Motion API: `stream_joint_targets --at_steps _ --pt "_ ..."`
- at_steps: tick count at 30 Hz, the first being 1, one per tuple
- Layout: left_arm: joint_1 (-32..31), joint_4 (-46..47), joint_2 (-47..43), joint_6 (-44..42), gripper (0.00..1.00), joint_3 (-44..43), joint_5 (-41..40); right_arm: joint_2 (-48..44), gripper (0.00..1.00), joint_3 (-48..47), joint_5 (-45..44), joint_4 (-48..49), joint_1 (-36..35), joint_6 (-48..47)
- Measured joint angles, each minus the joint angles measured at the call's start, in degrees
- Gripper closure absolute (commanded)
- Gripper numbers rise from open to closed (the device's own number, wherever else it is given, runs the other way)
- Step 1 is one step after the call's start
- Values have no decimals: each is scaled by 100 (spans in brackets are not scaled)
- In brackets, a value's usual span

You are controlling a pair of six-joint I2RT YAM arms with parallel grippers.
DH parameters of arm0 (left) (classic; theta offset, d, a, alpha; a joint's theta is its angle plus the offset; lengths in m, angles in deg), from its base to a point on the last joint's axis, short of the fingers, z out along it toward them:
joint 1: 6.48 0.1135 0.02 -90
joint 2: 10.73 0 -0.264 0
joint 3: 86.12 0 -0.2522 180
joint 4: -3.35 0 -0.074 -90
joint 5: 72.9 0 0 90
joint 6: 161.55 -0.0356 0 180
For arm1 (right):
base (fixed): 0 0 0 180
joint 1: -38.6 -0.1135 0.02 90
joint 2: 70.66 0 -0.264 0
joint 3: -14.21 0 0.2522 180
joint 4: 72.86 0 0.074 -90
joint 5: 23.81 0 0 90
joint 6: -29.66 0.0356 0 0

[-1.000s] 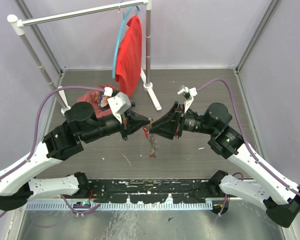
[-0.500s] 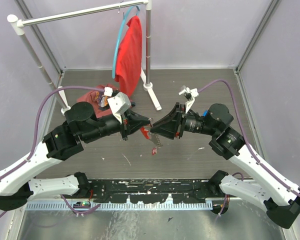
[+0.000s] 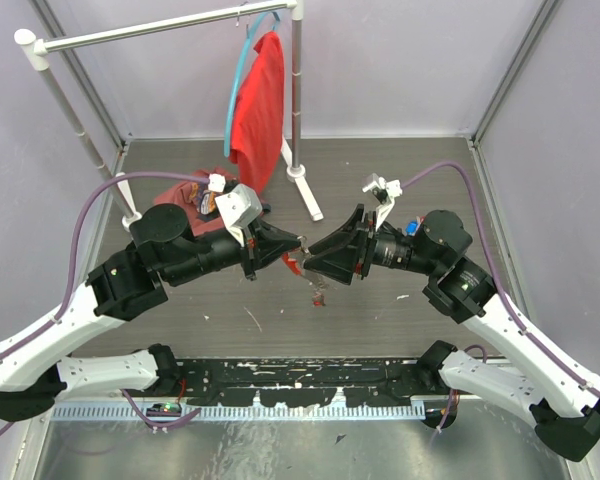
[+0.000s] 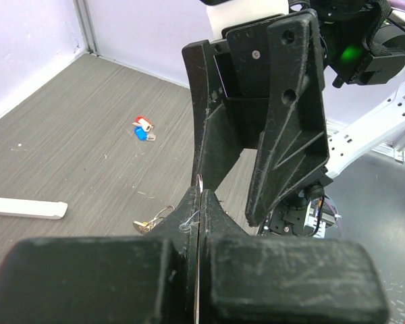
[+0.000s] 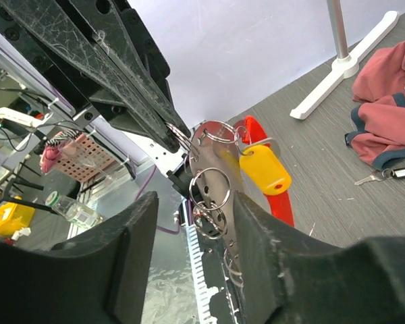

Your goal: Put the keys on the keyring

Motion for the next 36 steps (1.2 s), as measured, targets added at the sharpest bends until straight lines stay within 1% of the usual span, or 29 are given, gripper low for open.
stream_joint_targets --at_steps 2,5,13,24,25,28,30,32,36 --pt "0 0 0 2 100 2 0 0 38 0 11 17 0 33" --pt "0 2 0 4 100 0 0 0 36 0 59 103 0 87" --pt "0 13 2 31 100 0 0 20 34 0 162 310 0 236" --pt "0 35 4 39 100 2 2 94 32 2 164 321 0 247" --pt "0 35 4 39 100 2 2 107 34 2 164 317 0 247" --pt "0 35 4 39 100 2 2 125 47 2 168 313 0 245" --pt "0 35 4 42 100 2 2 136 52 2 190 310 0 269" --pt "0 35 4 42 100 2 2 136 55 2 212 313 0 291" --pt "0 37 4 39 100 2 2 133 57 2 254 319 0 310"
